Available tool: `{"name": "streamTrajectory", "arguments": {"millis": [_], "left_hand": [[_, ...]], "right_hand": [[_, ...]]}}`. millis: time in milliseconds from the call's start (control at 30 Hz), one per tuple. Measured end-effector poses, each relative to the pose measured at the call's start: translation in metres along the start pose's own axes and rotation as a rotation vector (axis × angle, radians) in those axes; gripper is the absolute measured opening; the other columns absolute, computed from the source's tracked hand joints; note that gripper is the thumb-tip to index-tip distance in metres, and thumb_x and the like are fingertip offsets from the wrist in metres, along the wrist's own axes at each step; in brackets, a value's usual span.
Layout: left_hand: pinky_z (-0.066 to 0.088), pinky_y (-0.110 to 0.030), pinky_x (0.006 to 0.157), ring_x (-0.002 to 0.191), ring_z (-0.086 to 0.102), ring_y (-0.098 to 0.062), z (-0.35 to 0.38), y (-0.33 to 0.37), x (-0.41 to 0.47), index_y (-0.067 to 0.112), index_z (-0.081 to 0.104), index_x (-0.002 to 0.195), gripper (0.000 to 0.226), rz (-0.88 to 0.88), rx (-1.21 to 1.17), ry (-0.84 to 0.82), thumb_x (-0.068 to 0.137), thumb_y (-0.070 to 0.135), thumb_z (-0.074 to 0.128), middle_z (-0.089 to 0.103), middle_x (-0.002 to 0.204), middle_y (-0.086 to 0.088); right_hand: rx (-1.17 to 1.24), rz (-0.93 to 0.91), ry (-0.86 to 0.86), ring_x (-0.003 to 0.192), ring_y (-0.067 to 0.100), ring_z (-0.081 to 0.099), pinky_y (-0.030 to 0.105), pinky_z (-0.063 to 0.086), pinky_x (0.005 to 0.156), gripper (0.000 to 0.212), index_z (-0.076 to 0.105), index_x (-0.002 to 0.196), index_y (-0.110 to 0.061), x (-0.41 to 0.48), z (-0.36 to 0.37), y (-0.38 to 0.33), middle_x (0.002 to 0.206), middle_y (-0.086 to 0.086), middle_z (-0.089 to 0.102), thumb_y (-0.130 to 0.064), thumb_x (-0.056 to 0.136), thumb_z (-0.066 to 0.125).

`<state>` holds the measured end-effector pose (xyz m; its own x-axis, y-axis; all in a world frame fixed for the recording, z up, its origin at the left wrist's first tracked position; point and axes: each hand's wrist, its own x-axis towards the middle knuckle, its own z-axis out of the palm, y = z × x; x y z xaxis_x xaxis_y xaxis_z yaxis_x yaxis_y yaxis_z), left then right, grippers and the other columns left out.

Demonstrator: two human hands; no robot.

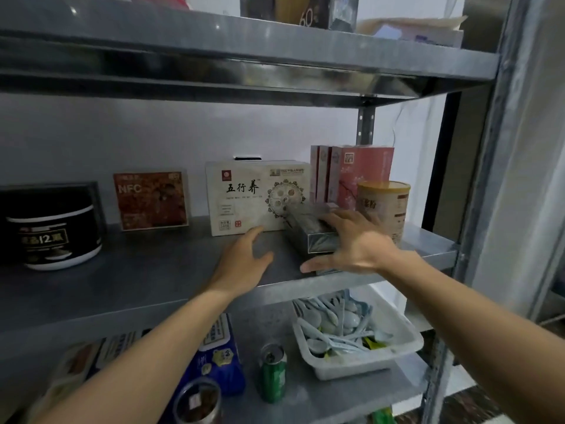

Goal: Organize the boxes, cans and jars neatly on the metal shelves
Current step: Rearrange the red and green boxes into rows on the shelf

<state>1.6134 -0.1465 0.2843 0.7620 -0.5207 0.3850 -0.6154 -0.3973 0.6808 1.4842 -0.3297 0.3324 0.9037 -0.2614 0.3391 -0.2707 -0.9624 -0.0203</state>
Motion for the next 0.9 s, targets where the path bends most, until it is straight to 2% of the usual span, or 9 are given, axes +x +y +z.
{"name": "streamTrajectory", "arguments": {"millis": [133, 367, 433, 500, 600, 667, 733, 800, 900], "left_hand": [[0.032, -0.029, 0.104, 0.136, 0.039, -0.016, 0.006, 0.005, -0.006, 0.030, 0.037, 0.146, 0.060, 0.050, 0.038, -0.021, 0.092, 0.029, 0.062, 0.043, 0.148, 0.003], [0.035, -0.036, 0.109, 0.136, 0.040, -0.016, 0.001, 0.002, -0.003, 0.031, 0.039, 0.144, 0.060, 0.095, 0.041, -0.027, 0.090, 0.034, 0.063, 0.044, 0.147, 0.005], [0.036, -0.037, 0.109, 0.135, 0.041, -0.016, 0.000, 0.000, -0.003, 0.030, 0.040, 0.143, 0.059, 0.107, 0.042, -0.019, 0.090, 0.034, 0.063, 0.046, 0.145, 0.005], [0.037, -0.037, 0.108, 0.133, 0.043, -0.016, -0.001, 0.000, -0.003, 0.029, 0.040, 0.143, 0.058, 0.117, 0.041, -0.018, 0.090, 0.034, 0.063, 0.047, 0.144, 0.005], [0.037, -0.034, 0.107, 0.132, 0.043, -0.015, 0.000, 0.002, -0.003, 0.027, 0.041, 0.143, 0.057, 0.150, 0.031, -0.030, 0.090, 0.034, 0.063, 0.048, 0.143, 0.004], [0.035, -0.029, 0.104, 0.132, 0.043, -0.013, 0.002, 0.006, -0.004, 0.026, 0.043, 0.140, 0.055, 0.192, 0.010, -0.048, 0.090, 0.034, 0.064, 0.048, 0.142, 0.005], [0.032, -0.026, 0.103, 0.133, 0.041, -0.011, 0.004, 0.012, -0.005, 0.028, 0.043, 0.140, 0.056, 0.234, -0.013, -0.074, 0.089, 0.036, 0.065, 0.047, 0.143, 0.008], [0.029, -0.031, 0.109, 0.137, 0.034, -0.011, 0.007, 0.020, -0.005, 0.033, 0.039, 0.143, 0.061, 0.274, 0.006, -0.110, 0.088, 0.042, 0.065, 0.041, 0.147, 0.010], [0.017, -0.037, 0.117, 0.144, 0.018, -0.010, 0.015, 0.031, -0.003, 0.037, 0.034, 0.146, 0.067, 0.355, 0.056, -0.189, 0.087, 0.046, 0.065, 0.028, 0.155, 0.010]], "right_hand": [[0.006, -0.042, 0.029, 0.142, 0.023, 0.030, 0.049, 0.023, 0.116, 0.108, 0.026, 0.151, -0.032, -0.003, 0.010, 0.012, 0.157, -0.001, 0.030, -0.087, 0.062, 0.056], [0.121, -0.049, 0.112, 0.135, 0.022, 0.040, 0.049, 0.035, 0.109, 0.089, 0.039, 0.146, -0.029, -0.008, 0.009, 0.013, 0.152, -0.002, 0.040, -0.079, 0.074, 0.052], [0.171, -0.043, 0.171, 0.129, 0.022, 0.048, 0.050, 0.041, 0.104, 0.089, 0.043, 0.144, -0.028, -0.011, 0.013, 0.010, 0.146, 0.000, 0.047, -0.083, 0.073, 0.045], [0.281, 0.013, 0.240, 0.113, 0.022, 0.059, 0.048, 0.050, 0.096, 0.087, 0.045, 0.140, -0.027, -0.013, 0.013, 0.005, 0.136, 0.002, 0.057, -0.083, 0.074, 0.042], [0.438, 0.094, 0.346, 0.088, 0.020, 0.063, 0.038, 0.058, 0.080, 0.068, 0.047, 0.135, -0.019, -0.015, 0.010, -0.002, 0.115, 0.006, 0.065, -0.066, 0.086, 0.048], [0.485, 0.131, 0.464, 0.080, 0.018, 0.059, 0.033, 0.055, 0.073, 0.057, 0.047, 0.131, -0.012, -0.017, 0.011, -0.002, 0.106, 0.008, 0.066, -0.054, 0.093, 0.050], [0.520, 0.161, 0.537, 0.081, 0.021, 0.059, 0.034, 0.052, 0.070, 0.049, 0.046, 0.129, -0.010, -0.018, 0.012, 0.002, 0.101, 0.008, 0.065, -0.044, 0.095, 0.054], [0.588, 0.176, 0.555, 0.084, 0.024, 0.061, 0.038, 0.055, 0.072, 0.042, 0.046, 0.125, -0.010, -0.018, 0.010, 0.007, 0.099, 0.007, 0.063, -0.032, 0.092, 0.061], [0.689, 0.192, 0.557, 0.091, 0.023, 0.061, 0.036, 0.056, 0.080, 0.046, 0.048, 0.127, -0.012, -0.020, 0.005, 0.015, 0.101, 0.002, 0.061, -0.017, 0.086, 0.069]]}}
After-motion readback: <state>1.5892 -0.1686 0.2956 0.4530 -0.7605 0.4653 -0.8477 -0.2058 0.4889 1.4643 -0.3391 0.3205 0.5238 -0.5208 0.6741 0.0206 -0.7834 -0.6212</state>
